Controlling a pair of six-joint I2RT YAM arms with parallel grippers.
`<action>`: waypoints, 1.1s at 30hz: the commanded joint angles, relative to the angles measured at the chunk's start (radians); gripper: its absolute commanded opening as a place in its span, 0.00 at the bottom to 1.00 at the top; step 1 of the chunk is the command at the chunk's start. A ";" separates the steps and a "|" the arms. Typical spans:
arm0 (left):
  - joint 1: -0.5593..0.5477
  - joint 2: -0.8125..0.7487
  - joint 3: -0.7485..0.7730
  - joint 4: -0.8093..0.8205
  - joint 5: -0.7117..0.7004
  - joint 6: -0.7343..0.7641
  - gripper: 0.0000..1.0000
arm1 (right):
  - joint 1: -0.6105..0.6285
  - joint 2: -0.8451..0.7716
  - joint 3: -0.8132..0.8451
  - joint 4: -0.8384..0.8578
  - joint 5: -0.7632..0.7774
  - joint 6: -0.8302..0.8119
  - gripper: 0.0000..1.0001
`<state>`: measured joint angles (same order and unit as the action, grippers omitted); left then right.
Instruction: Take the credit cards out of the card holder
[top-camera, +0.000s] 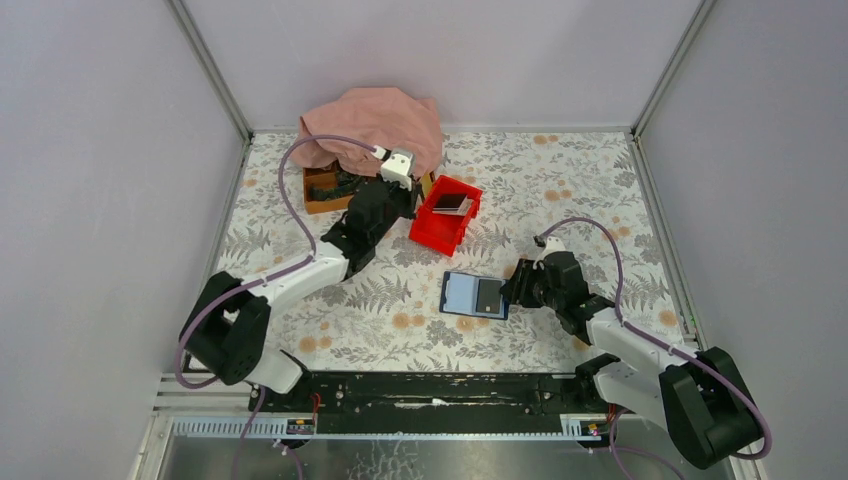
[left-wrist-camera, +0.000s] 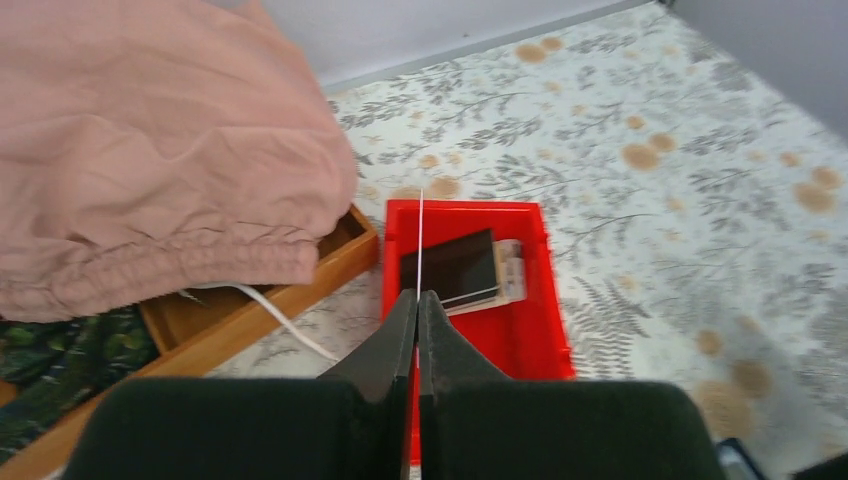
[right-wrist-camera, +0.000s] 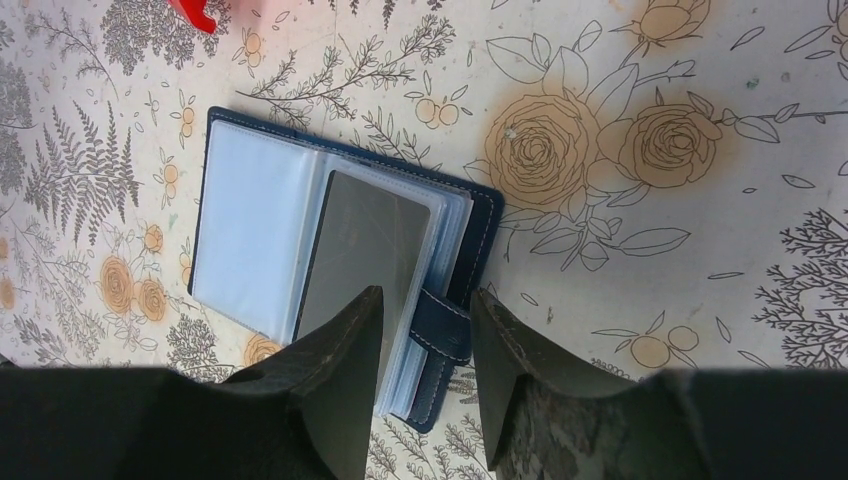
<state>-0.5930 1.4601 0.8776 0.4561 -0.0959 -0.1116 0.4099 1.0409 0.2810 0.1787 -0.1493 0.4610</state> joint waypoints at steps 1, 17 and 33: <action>0.000 0.060 0.032 0.070 -0.099 0.160 0.00 | -0.005 0.021 0.004 0.063 0.015 0.004 0.44; -0.031 0.233 0.076 0.222 -0.024 0.275 0.00 | -0.006 0.073 0.012 0.076 0.015 0.000 0.44; -0.057 0.421 0.186 0.239 -0.073 0.408 0.00 | -0.005 0.085 0.012 0.074 0.016 -0.001 0.44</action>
<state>-0.6472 1.8416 1.0237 0.6090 -0.1314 0.2214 0.4095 1.1152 0.2810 0.2276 -0.1474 0.4606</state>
